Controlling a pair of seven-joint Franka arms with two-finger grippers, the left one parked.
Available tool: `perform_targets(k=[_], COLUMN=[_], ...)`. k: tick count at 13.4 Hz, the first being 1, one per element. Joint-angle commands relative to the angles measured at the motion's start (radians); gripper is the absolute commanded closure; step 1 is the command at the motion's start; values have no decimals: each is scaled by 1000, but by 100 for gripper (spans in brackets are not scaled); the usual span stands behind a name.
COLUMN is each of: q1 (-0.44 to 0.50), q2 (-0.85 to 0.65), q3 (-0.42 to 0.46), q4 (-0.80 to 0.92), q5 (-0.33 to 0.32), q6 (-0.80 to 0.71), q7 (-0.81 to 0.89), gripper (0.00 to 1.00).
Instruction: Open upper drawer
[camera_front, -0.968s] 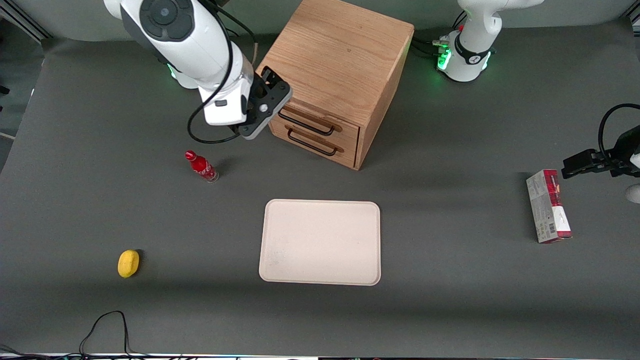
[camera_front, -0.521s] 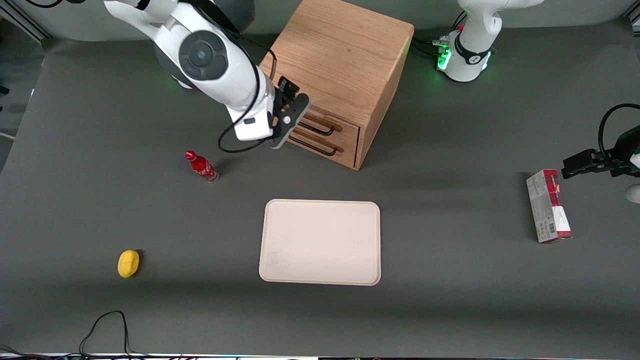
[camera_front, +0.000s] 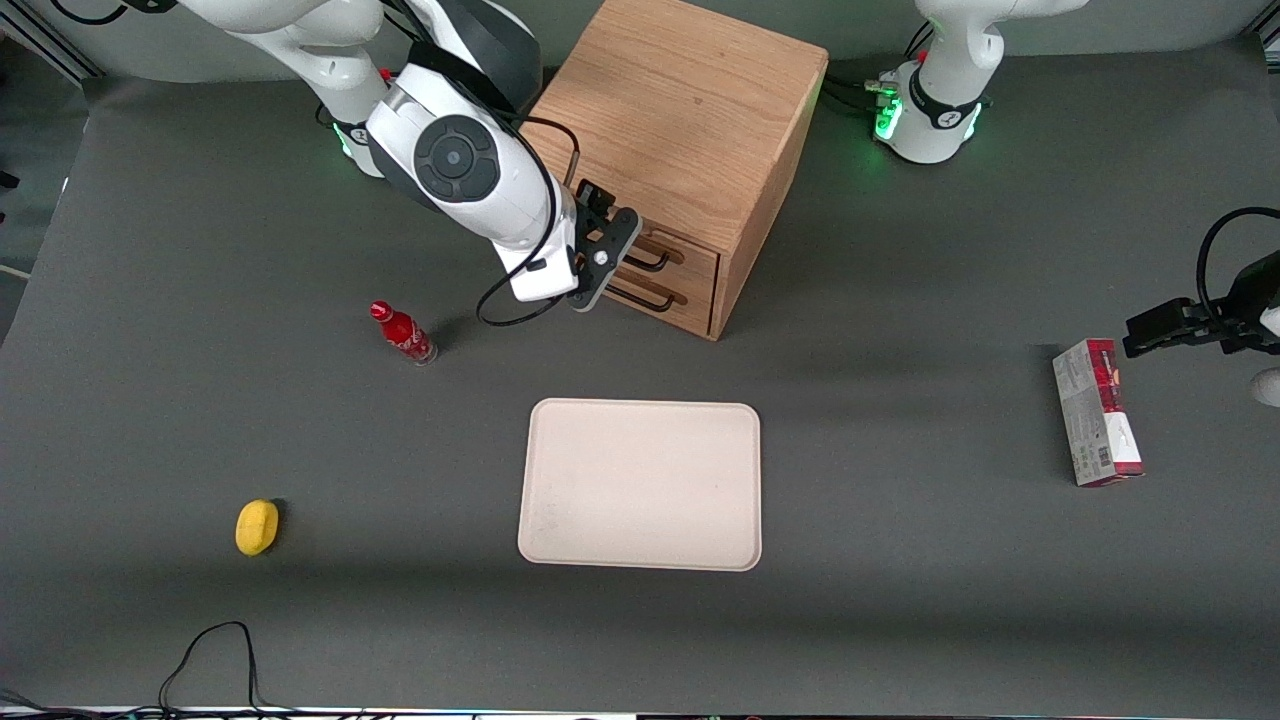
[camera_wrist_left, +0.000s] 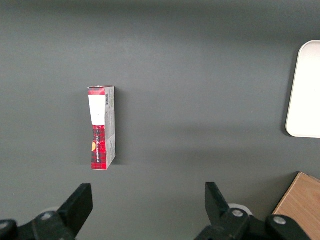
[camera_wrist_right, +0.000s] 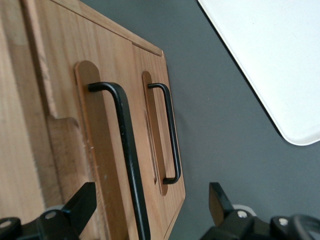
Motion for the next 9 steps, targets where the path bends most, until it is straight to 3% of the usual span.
perform_targets(k=[1, 4, 9], q1=[-6, -6, -6], q2=[-6, -6, 26], q3=[6, 5, 5], q4=[-26, -56, -70], q5=[-18, -20, -75], q6=[33, 69, 107], q7=[-34, -40, -40], gripper=[0, 0, 0])
